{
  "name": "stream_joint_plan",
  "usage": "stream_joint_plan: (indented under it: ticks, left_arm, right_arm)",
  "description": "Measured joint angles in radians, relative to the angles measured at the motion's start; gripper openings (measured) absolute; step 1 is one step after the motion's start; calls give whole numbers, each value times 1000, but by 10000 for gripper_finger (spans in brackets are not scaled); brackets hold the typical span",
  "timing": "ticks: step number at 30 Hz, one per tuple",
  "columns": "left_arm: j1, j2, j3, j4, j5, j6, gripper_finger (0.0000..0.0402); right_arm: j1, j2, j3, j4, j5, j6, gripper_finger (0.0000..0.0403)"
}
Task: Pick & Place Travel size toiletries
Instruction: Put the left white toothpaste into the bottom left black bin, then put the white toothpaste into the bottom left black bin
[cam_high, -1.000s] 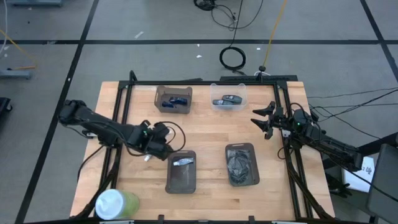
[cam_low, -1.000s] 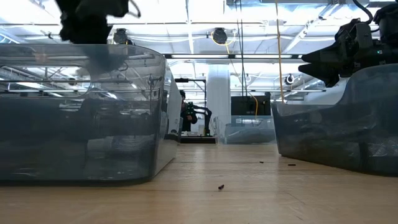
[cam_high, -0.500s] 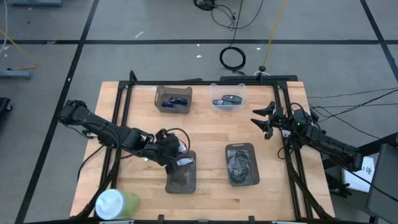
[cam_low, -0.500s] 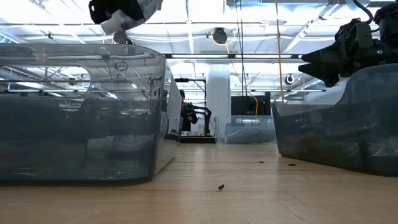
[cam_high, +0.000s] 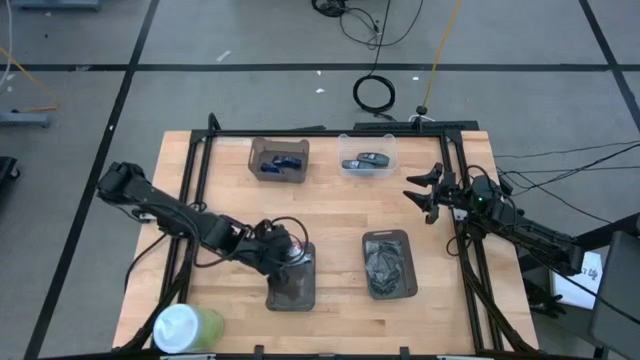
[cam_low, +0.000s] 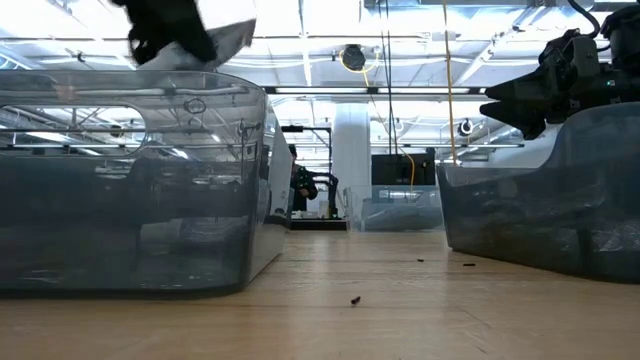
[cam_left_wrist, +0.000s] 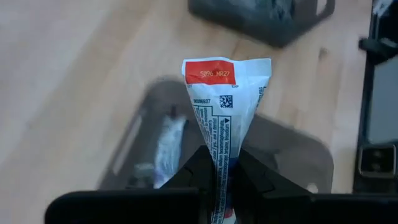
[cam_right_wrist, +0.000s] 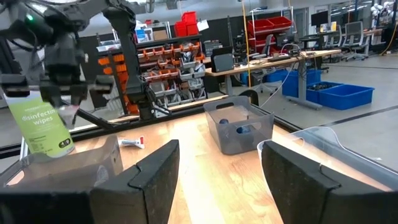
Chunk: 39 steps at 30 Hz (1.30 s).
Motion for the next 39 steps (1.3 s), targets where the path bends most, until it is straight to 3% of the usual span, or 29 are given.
stream_joint_plan:
  ticks: [9, 26, 35, 39]
  left_arm:
    - [13, -1, -177, 288, 92, -32, 31]
    - [40, -2, -245, 336, 93, -112, 36]
    - [44, -5, -245, 345, 102, -106, 136]
    - [46, -5, -245, 344, 194, -84, 178]
  right_arm:
    - [0, 2, 0, 1, 0, 0, 217]
    - [0, 3, 0, 0, 0, 0, 217]
    - [0, 3, 0, 0, 0, 0, 216]
    - [0, 3, 0, 0, 0, 0, 216]
